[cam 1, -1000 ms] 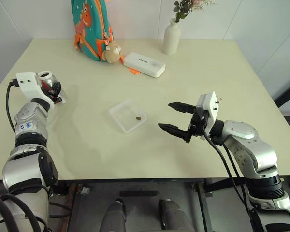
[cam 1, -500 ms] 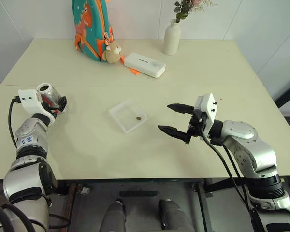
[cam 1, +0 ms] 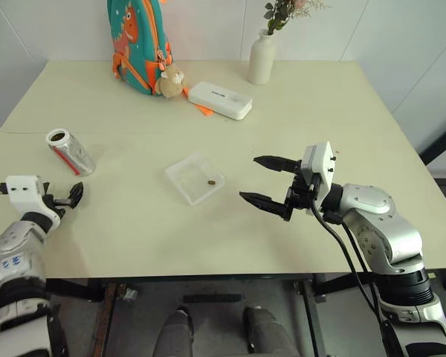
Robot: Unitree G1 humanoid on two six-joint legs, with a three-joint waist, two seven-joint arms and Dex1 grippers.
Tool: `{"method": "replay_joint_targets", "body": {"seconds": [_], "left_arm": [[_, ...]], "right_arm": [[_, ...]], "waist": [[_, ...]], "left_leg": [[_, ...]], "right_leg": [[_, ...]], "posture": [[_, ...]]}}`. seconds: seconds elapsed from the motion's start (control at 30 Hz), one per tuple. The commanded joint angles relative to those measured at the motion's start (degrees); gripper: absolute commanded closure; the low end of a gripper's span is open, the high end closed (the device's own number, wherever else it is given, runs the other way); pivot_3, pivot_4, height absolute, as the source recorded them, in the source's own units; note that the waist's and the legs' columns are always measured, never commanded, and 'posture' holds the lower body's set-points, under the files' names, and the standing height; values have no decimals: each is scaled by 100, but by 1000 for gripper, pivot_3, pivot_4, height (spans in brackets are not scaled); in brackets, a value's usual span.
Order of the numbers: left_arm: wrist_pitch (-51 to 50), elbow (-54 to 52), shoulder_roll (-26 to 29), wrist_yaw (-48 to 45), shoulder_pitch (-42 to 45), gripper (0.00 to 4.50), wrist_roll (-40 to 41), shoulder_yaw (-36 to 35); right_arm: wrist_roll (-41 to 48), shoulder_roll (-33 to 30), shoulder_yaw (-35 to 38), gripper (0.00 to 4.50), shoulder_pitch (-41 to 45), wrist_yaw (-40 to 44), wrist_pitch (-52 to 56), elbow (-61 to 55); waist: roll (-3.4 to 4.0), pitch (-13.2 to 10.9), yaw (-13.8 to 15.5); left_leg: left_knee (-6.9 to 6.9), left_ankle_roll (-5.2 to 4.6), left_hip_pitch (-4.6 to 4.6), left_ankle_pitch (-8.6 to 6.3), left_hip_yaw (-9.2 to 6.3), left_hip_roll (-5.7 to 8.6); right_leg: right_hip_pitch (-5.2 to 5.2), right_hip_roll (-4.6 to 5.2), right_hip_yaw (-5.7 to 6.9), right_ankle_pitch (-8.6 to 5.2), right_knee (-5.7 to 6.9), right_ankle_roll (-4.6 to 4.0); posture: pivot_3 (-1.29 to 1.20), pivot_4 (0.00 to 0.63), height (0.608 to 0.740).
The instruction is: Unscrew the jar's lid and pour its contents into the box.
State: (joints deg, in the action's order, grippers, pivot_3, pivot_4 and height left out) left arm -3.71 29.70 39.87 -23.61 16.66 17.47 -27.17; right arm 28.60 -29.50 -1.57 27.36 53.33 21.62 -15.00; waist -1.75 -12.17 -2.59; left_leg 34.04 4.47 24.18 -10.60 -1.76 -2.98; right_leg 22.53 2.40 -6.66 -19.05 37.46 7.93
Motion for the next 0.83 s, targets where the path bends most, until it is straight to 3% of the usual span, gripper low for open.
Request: {"method": "replay_joint_targets", "body": {"seconds": [0.03,0.2,0.27,0.33,0.47,0.57,0.83], "left_arm": [[-68,-1173,272,-238,-569,42,83,-236],[400,-2493,729,-1803,-1118,42,452,-28],[408,-2791,923,-2264,-1030,42,526,158],[584,-2883,1088,-2653,-874,42,443,404],[334,-3107,1102,-3098,-452,42,602,889],[81,-3137,1068,-3348,-239,42,765,1083],[95,-2913,994,-3483,-24,42,663,1199]], "right_arm": [[98,-154,172,0,56,346,-370,-129],[197,-426,363,0,8,842,-692,3],[297,-620,479,0,-34,1028,-623,89],[356,-827,573,0,-94,1197,-549,189],[300,-1050,776,0,-66,1395,-755,614],[168,-1142,848,0,-92,1460,-943,808],[92,-1057,1020,0,-602,922,-985,482]], "waist": [[0,0,-27],[-7,4,-17],[-7,4,-2],[-7,4,-3],[-7,4,-40],[-6,3,-95],[-5,2,-95]], "left_leg": [[0,1,-1,0,1,0],[-6,1,-2,-1,2,0],[-16,0,-2,0,10,-1],[-21,-4,-2,1,24,0],[-29,-12,-2,-2,43,0],[-35,-13,-1,-4,46,-5],[-44,-8,-2,-7,53,-28]], "right_leg": [[0,0,0,0,-3,-5],[-1,6,4,-11,-13,-37],[-8,13,5,-38,-40,-111],[-12,20,-1,-37,-56,-118],[-7,21,-13,-35,-64,-111],[0,13,-16,10,-63,-23],[10,-9,-20,5,-61,-24]], "posture": [[0,150,740],[0,150,740],[0,150,740],[0,150,740],[0,150,740],[0,150,740],[0,150,740]]}}
